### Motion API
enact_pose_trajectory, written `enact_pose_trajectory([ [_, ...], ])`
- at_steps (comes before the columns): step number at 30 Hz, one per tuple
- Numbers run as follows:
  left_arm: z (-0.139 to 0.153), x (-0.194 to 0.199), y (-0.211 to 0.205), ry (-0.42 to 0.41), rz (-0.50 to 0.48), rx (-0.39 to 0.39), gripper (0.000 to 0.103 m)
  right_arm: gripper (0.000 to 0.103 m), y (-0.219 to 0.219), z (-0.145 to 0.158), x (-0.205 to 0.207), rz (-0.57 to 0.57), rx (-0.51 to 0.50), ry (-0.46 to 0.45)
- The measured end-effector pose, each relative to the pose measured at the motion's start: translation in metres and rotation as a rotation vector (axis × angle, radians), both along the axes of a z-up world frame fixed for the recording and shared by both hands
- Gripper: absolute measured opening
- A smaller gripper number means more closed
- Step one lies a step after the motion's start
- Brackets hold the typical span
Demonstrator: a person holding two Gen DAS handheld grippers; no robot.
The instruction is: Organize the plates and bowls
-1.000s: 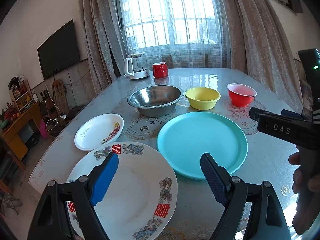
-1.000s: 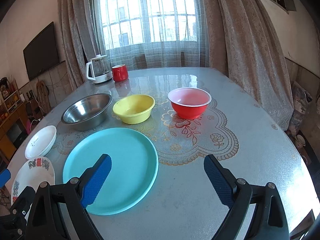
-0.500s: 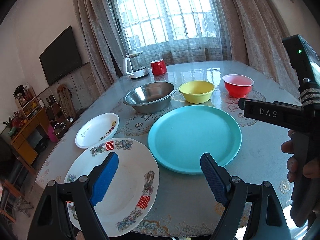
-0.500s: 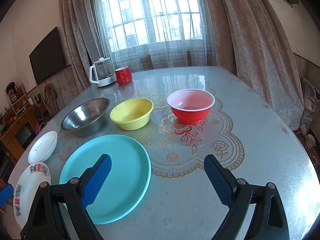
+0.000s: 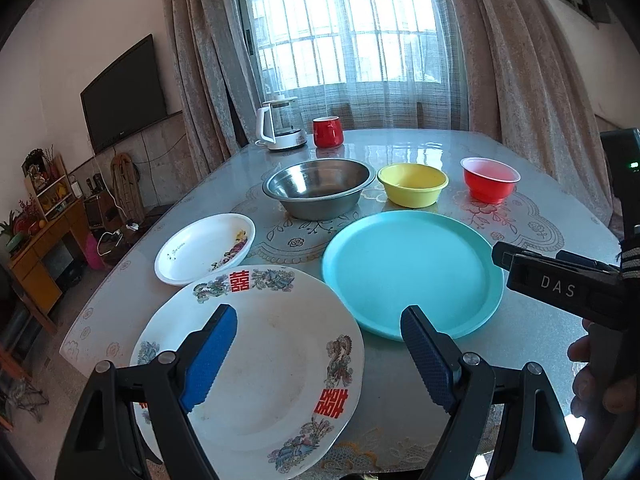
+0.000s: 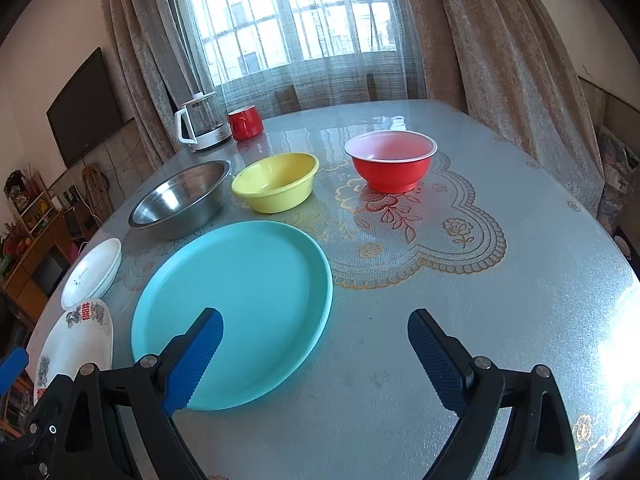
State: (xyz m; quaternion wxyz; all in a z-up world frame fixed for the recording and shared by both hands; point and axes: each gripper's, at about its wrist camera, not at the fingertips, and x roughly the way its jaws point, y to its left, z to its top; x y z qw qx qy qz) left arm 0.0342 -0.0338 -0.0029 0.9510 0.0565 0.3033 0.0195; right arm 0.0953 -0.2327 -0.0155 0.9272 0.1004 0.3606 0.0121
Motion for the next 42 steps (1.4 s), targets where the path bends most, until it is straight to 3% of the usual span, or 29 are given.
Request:
enact_pose_trajectory([
  [9, -0.002, 0.016, 0.015, 0.003, -0.072, -0.05, 0.085, 0.095, 0.021, 0.016, -0.007, -0.003, -0.078, -0.014],
  [42, -0.013, 0.041, 0.011, 0.081, -0.11, -0.034, 0.084, 0.094, 0.009, -0.006, 0.006, -0.013, -0.023, 0.03],
])
